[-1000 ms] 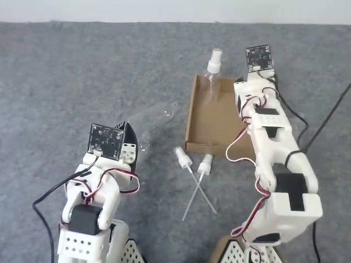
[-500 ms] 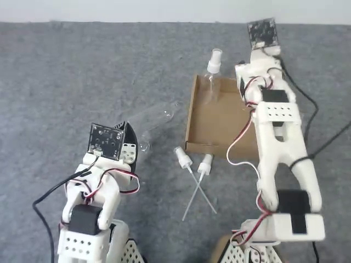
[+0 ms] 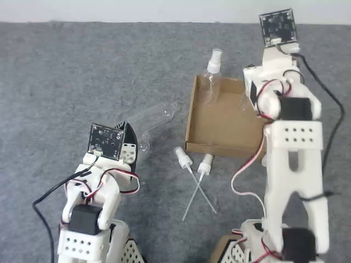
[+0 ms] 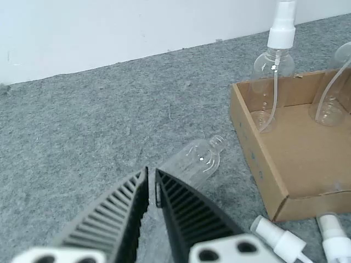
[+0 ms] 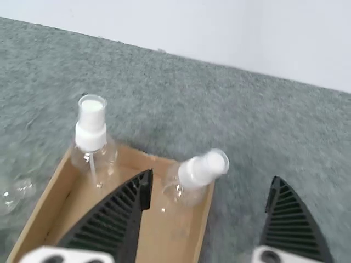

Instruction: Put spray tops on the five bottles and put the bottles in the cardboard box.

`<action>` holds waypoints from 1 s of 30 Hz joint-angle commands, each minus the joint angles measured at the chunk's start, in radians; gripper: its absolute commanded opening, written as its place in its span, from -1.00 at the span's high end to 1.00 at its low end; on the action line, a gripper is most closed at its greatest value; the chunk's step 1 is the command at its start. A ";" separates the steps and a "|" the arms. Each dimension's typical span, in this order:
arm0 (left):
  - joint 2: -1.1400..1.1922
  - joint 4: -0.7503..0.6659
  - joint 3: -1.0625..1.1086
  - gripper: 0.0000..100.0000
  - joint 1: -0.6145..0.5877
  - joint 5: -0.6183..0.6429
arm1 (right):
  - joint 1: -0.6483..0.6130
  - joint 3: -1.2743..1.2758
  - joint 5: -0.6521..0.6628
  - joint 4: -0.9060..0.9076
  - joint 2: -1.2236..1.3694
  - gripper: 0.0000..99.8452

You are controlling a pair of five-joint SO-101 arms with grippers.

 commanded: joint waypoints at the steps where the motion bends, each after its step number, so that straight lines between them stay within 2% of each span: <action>1: -0.015 -0.023 0.001 0.98 -0.006 -0.002 | 0.058 -0.066 0.003 0.068 -0.114 0.46; 10: -0.015 -0.028 0.008 0.98 -0.006 -0.003 | 0.331 -0.049 0.003 0.266 -0.139 0.46; 15: -0.015 -0.028 0.008 0.98 -0.006 -0.002 | 0.447 0.044 0.005 0.271 -0.077 0.45; 20: -0.015 -0.028 0.013 0.98 -0.006 -0.002 | 0.446 0.110 0.110 0.194 0.117 0.46; 26: -0.015 -0.028 0.013 0.98 -0.006 -0.002 | 0.410 0.100 0.029 0.085 0.360 0.46; 30: -0.015 -0.028 0.013 0.98 -0.006 -0.002 | 0.407 0.081 0.020 0.059 0.455 0.46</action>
